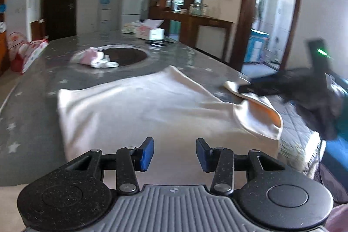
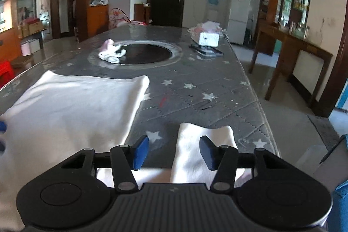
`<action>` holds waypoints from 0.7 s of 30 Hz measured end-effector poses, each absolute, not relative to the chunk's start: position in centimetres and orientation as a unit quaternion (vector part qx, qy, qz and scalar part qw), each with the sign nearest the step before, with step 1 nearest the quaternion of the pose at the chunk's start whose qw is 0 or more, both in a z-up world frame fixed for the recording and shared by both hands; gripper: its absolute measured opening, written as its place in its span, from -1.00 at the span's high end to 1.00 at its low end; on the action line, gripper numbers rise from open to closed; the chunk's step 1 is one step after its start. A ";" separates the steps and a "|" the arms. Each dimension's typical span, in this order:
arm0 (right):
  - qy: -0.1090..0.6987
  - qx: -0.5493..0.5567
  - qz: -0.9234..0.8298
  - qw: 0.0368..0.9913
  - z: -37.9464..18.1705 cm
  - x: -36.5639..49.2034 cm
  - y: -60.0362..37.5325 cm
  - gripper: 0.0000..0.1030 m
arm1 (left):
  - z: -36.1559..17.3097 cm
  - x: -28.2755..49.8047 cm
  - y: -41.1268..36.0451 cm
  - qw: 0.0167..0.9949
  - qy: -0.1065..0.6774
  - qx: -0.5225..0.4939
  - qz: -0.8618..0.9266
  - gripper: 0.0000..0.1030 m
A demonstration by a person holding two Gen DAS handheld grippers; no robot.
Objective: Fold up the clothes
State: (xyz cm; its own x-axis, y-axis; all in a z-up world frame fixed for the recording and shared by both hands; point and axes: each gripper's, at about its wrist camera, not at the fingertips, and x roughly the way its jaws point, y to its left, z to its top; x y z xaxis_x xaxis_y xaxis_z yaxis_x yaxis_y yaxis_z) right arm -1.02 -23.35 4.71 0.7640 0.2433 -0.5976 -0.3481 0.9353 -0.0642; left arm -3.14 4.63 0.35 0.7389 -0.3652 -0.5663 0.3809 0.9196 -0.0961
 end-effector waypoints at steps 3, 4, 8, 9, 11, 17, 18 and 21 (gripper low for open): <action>0.319 -0.095 0.151 0.931 3.5 0.8 -22.7 0.15 | 0.0 -3.4 3.2 0.924 0.308 0.022 -0.226 0.06; 0.323 -0.098 0.148 0.930 3.1 1.3 -22.6 0.19 | -0.2 -3.6 2.9 0.923 0.308 0.027 -0.230 0.06; 0.325 -0.086 0.141 0.931 2.6 2.1 -22.8 0.36 | -0.7 -4.1 1.7 0.917 0.308 0.046 -0.248 0.03; 0.328 -0.076 0.142 0.931 2.6 2.2 -23.1 0.41 | -0.8 -4.3 1.6 0.917 0.309 0.047 -0.250 0.02; 0.327 -0.078 0.137 0.932 2.6 2.2 -23.2 0.63 | -1.0 -4.4 1.4 0.915 0.311 0.049 -0.254 0.02; 0.307 -0.068 0.114 0.942 3.2 1.6 -24.6 0.92 | -1.5 -4.5 1.2 0.911 0.318 0.054 -0.256 -0.04; 0.301 -0.063 0.110 0.945 3.5 1.2 -25.1 0.92 | -1.6 -4.5 1.3 0.911 0.320 0.052 -0.256 -0.04; 0.282 -0.053 0.093 0.953 4.8 -0.4 -27.1 0.93 | -1.7 -4.5 1.4 0.911 0.319 0.051 -0.258 -0.07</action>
State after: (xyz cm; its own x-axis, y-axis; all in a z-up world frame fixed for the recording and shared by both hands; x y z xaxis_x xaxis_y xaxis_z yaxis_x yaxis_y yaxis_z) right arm -0.40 -27.09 4.76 0.8239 0.1467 -0.5474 -0.2064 0.9773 -0.0488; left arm -4.54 1.42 -1.71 0.6633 -0.4374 -0.6072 0.5030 0.8614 -0.0710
